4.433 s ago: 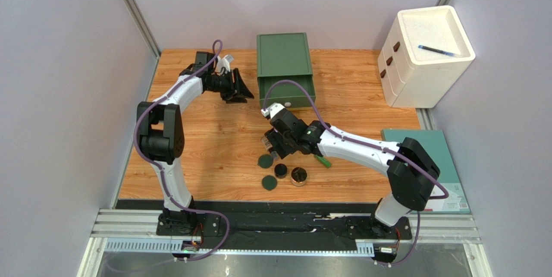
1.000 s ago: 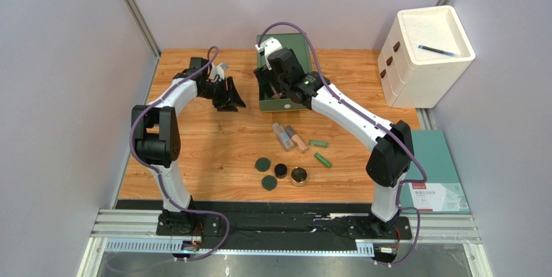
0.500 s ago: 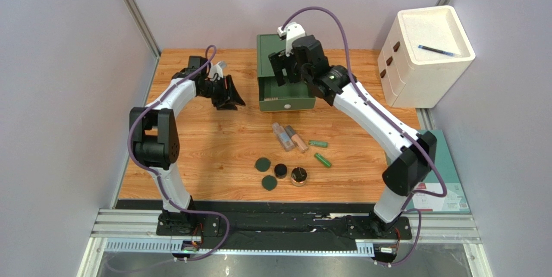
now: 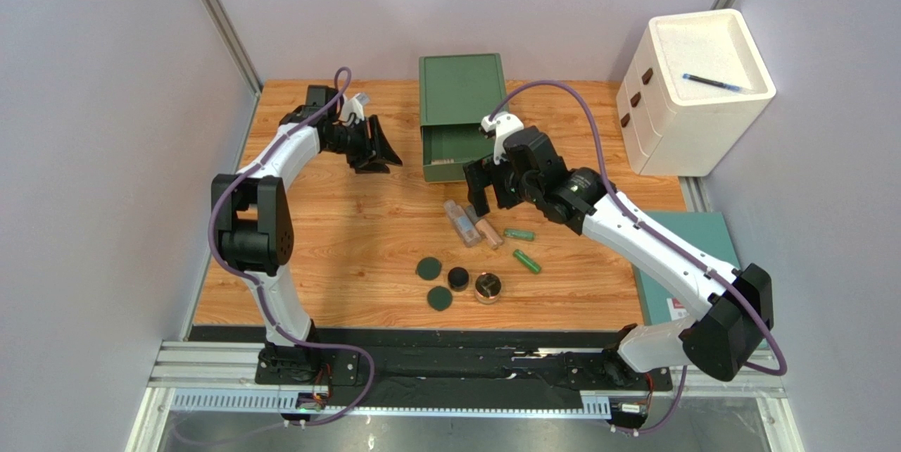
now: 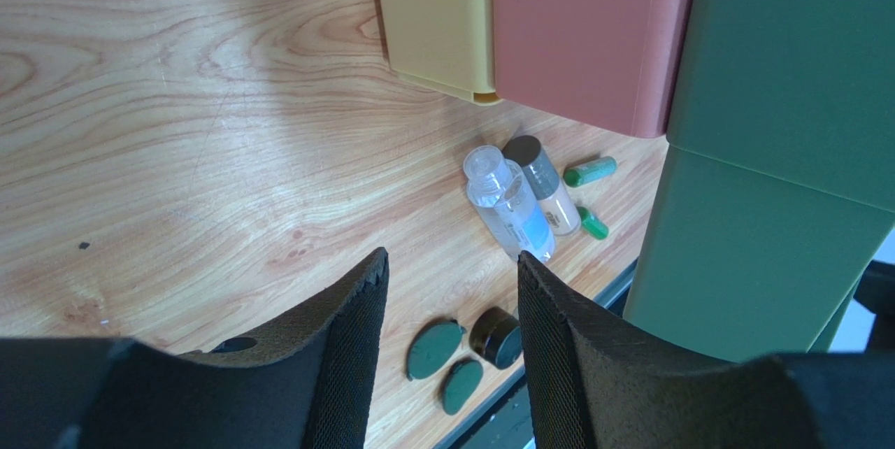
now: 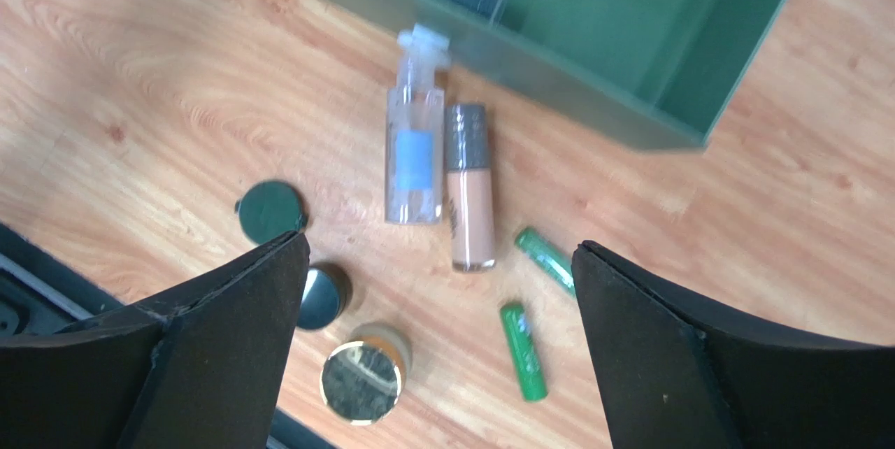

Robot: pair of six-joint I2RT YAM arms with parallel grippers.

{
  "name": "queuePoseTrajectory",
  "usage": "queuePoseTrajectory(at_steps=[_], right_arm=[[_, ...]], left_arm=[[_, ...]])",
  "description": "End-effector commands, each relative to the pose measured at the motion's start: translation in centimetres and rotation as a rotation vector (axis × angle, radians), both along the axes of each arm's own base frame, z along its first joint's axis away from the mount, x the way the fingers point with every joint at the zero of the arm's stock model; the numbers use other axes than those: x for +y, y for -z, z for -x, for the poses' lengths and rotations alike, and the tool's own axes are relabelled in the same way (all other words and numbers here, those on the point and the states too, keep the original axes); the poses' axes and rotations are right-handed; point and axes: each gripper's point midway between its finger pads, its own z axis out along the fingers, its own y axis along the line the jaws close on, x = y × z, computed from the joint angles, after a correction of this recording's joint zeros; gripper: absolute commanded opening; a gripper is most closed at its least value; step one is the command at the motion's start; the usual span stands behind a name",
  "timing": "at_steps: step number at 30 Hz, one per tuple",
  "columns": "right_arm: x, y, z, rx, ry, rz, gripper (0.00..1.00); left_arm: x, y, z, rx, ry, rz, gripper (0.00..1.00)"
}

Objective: Organize the makeup

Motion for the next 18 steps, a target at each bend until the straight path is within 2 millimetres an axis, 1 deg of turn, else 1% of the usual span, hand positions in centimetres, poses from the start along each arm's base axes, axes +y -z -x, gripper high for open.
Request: queuePoseTrajectory(at_steps=[1,2,3,4,6,7,8,10,11,12,13,14,15,16,17,18], right_arm=[[-0.6,-0.9,1.8,-0.001,0.025,-0.056,0.98],[-0.8,-0.5,2.1,0.009,0.035,-0.057,0.98],[-1.0,-0.4,2.3,0.008,0.036,-0.063,0.96],[-1.3,1.0,2.8,0.030,0.038,-0.047,0.95],[-1.6,1.6,3.0,0.026,0.057,-0.067,0.94],[-1.7,2.6,3.2,0.033,0.064,-0.069,0.95],[-1.7,4.2,3.3,0.040,0.070,-0.081,0.95],[-1.6,5.6,3.7,0.041,0.057,-0.101,0.95],[-2.1,7.8,4.5,0.065,0.047,-0.085,0.94],[-1.7,7.7,4.1,0.023,0.045,-0.113,0.94],[-1.8,7.5,4.2,-0.011,0.042,-0.135,0.94],[-2.1,8.9,4.4,-0.040,0.043,-0.154,0.95],[-2.4,9.1,4.3,-0.069,0.052,-0.161,0.94],[-2.9,9.0,4.3,-0.107,0.062,-0.177,0.94],[-2.9,8.2,3.7,-0.172,0.073,-0.214,0.94],[-3.6,9.6,4.0,-0.173,0.081,-0.193,0.94]], left_arm=[[-0.3,-2.1,0.1,-0.032,-0.009,0.026,0.55],[-0.3,-2.0,0.4,-0.025,-0.010,0.028,0.55],[-0.3,-2.4,0.5,-0.032,-0.011,0.029,0.55],[-0.3,-2.4,0.7,-0.032,-0.010,0.031,0.55],[-0.2,-2.6,1.2,-0.037,-0.009,0.026,0.55],[-0.2,-2.7,1.3,-0.043,-0.010,0.021,0.55],[-0.1,-2.8,1.7,-0.040,-0.012,0.019,0.55],[-0.2,-3.1,2.1,-0.046,-0.004,0.024,0.55],[-0.3,-3.1,2.5,-0.046,0.002,0.022,0.55],[-0.2,-3.3,2.7,-0.059,0.007,0.020,0.55],[-0.2,-2.9,3.3,-0.053,0.017,0.014,0.55],[-0.2,-2.8,3.5,-0.054,0.022,0.011,0.55],[-0.1,-2.9,3.9,-0.058,0.026,0.010,0.55],[0.0,-2.3,4.5,-0.047,0.033,0.005,0.55],[0.0,-2.5,4.8,-0.063,0.035,0.003,0.55],[0.0,-2.3,5.1,-0.063,0.035,0.003,0.55]])
